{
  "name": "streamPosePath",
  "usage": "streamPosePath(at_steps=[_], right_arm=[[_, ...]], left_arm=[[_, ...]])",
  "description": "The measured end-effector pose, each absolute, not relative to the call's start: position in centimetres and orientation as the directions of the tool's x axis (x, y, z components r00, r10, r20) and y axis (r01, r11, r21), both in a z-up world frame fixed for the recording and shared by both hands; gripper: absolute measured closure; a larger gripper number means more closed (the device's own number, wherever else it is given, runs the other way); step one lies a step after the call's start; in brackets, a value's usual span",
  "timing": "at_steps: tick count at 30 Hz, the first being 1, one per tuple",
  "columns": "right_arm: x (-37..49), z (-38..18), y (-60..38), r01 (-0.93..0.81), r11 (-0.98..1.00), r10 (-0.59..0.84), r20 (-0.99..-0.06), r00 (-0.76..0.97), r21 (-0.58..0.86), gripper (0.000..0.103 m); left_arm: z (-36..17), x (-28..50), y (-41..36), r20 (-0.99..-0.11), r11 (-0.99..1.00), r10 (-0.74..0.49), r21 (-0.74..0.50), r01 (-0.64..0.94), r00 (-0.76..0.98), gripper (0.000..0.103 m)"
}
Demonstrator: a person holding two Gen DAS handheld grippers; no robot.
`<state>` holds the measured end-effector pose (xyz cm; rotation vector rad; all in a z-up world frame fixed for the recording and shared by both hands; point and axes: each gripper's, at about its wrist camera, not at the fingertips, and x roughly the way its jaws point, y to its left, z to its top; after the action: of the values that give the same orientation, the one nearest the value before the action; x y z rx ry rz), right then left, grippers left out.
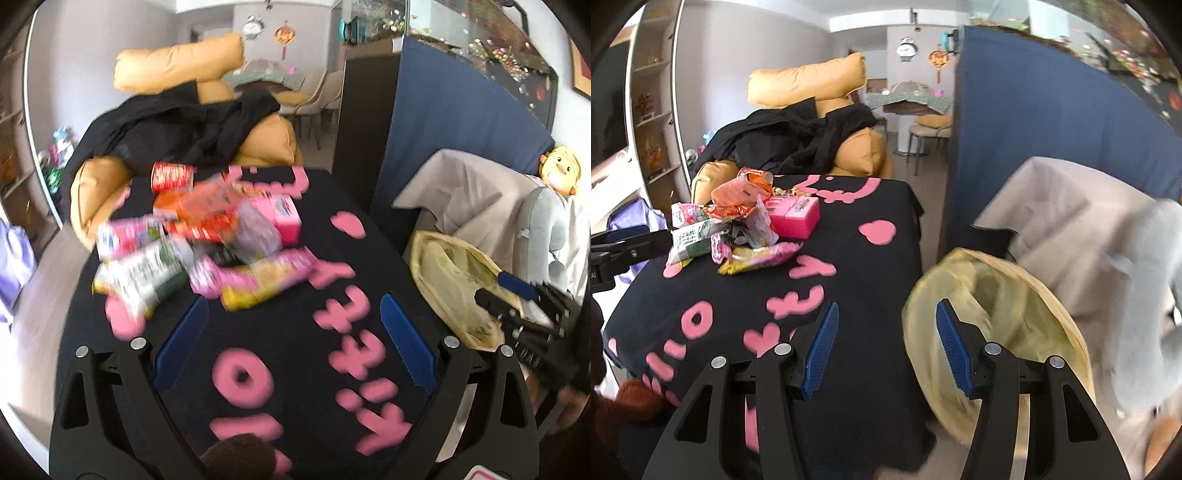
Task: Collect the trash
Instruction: 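Reach the left tool to the red paper cup and grasp it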
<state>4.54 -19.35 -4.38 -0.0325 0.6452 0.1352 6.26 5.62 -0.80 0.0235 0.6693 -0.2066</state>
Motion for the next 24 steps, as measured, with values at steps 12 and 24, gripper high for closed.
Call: streamPosePath(at_steps=[12,24], right_arm=[[21.9,-2.8,-15.0,-0.211,0.976,0.129,-0.638,0.759,-0.054,0.051],[30.3,-6.1,-12.8,-0.157,0.987,0.131,-0.714,0.688,0.03,0.051]], left_arm=[[3.3,23.7,21.5,-0.614,0.986,-0.165,-0.087,0.141,0.772,0.009],[-2.6,39.2,27.2,-0.708,0.954,-0.272,-0.11,0.279,0.652,0.025]])
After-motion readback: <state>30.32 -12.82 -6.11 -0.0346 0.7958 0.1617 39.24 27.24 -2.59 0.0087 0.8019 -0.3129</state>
